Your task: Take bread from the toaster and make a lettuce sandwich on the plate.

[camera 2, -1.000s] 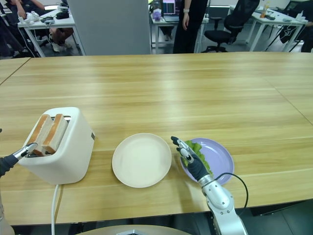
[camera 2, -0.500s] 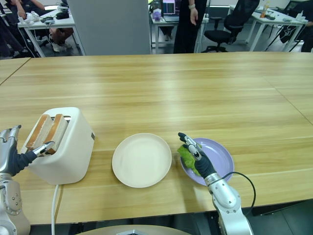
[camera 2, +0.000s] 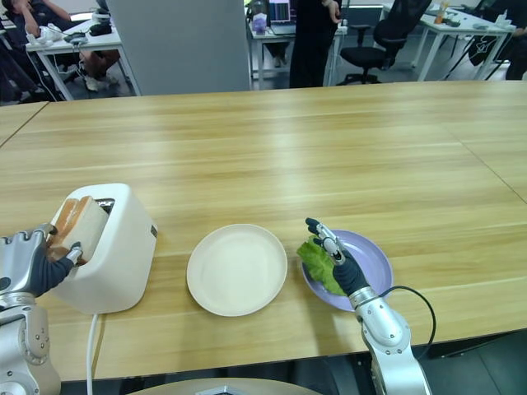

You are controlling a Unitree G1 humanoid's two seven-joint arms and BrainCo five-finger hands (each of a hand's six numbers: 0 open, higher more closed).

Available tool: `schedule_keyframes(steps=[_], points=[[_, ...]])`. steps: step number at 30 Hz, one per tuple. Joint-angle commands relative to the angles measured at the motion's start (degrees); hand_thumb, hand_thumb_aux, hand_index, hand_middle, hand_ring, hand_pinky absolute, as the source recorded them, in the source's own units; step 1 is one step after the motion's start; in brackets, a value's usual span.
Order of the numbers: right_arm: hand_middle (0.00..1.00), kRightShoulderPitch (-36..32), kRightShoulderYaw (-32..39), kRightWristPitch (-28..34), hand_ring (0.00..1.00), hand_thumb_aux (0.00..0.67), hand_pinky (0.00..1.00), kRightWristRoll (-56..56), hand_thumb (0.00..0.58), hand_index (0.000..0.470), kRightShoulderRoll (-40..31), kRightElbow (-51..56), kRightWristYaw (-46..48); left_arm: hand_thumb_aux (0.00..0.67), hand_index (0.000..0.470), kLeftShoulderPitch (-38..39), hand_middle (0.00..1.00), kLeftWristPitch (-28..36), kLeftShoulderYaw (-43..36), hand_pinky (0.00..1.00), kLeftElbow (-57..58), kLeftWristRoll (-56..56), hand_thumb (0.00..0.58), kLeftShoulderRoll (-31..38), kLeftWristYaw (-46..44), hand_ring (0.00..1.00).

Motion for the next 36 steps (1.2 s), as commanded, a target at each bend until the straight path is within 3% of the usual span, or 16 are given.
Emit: schedule_keyframes(steps=[1, 6, 8, 20, 21, 22, 26, 27, 28, 31, 32, 36], points=[[0.00, -0.22, -0.11, 0.56, 0.00, 0.000, 0.00, 0.00, 0.000, 0.000, -0.06, 0.32, 0.19, 0.000, 0.000, -0.44, 0.46, 0.09, 1.73, 0.46, -2.26, -1.57, 0.000, -0.46, -0.15, 0.46], [0.00, -0.64, 0.13, 0.73, 0.00, 0.000, 0.00, 0.04, 0.000, 0.000, -0.13, 0.36, 0.42, 0.000, 0.000, -1.23, 0.32, -0.32, 2.15, 0.32, -3.87, -2.15, 0.000, -1.41, 0.28, 0.32], [0.00, -0.64, 0.15, 0.79, 0.00, 0.000, 0.00, 0.04, 0.000, 0.000, -0.12, 0.23, 0.42, 0.000, 0.000, -1.43, 0.32, -0.55, 2.37, 0.32, -3.85, -2.14, 0.000, -1.50, 0.38, 0.32], [0.00, -1.10, -0.71, 1.32, 0.00, 0.000, 0.00, 0.70, 0.000, 0.000, -0.44, -0.81, 0.69, 0.000, 0.000, 3.04, 0.49, 0.35, 4.38, 0.49, 0.99, -3.47, 0.000, -3.41, 2.49, 0.49], [0.00, -1.04, -0.83, 1.31, 0.00, 0.000, 0.00, 0.75, 0.000, 0.000, -0.46, -0.87, 0.70, 0.016, 0.011, 3.15, 0.49, 0.37, 4.43, 0.49, 1.24, -3.56, 0.027, -3.47, 2.66, 0.49], [0.00, -0.95, -0.96, 1.29, 0.00, 0.000, 0.00, 0.79, 0.000, 0.000, -0.46, -0.91, 0.70, 0.089, 0.061, 3.15, 0.51, 0.32, 4.40, 0.51, 1.60, -3.81, 0.144, -3.49, 2.83, 0.51], [0.00, -0.94, -1.28, 1.21, 0.00, 0.000, 0.00, 0.89, 0.000, 0.000, -0.53, -0.88, 0.81, 0.089, 0.061, 2.93, 0.53, 0.45, 4.09, 0.53, 2.90, -4.60, 0.144, -3.74, 3.57, 0.53], [0.00, -0.98, -1.34, 1.20, 0.00, 0.000, 0.00, 0.90, 0.000, 0.000, -0.53, -0.83, 0.84, 0.108, 0.074, 2.79, 0.55, 0.55, 3.97, 0.55, 3.05, -4.69, 0.172, -3.77, 3.65, 0.55], [0.00, -1.03, -1.38, 1.16, 0.00, 0.000, 0.00, 0.90, 0.000, 0.000, -0.54, -0.75, 0.89, 0.163, 0.112, 2.58, 0.57, 0.83, 3.99, 0.57, 3.14, -4.95, 0.248, -4.10, 3.96, 0.57], [0.00, -1.17, -1.50, 1.06, 0.00, 0.000, 0.00, 0.89, 0.000, 0.000, -0.61, -0.53, 1.05, 0.163, 0.112, 2.38, 0.59, 1.20, 4.20, 0.59, 3.80, -5.31, 0.248, -3.99, 4.35, 0.59], [0.00, -1.15, -1.55, 1.02, 0.00, 0.000, 0.00, 0.89, 0.000, 0.000, -0.62, -0.51, 1.06, 0.121, 0.083, 2.33, 0.60, 1.32, 4.22, 0.60, 4.04, -5.41, 0.190, -3.83, 4.38, 0.60], [0.00, -1.09, -1.65, 0.96, 0.00, 0.000, 0.00, 0.83, 0.000, 0.000, -0.55, -0.44, 1.02, 0.139, 0.096, 1.68, 0.62, 2.03, 4.82, 0.62, 4.98, -6.96, 0.216, -3.71, 4.90, 0.62]])
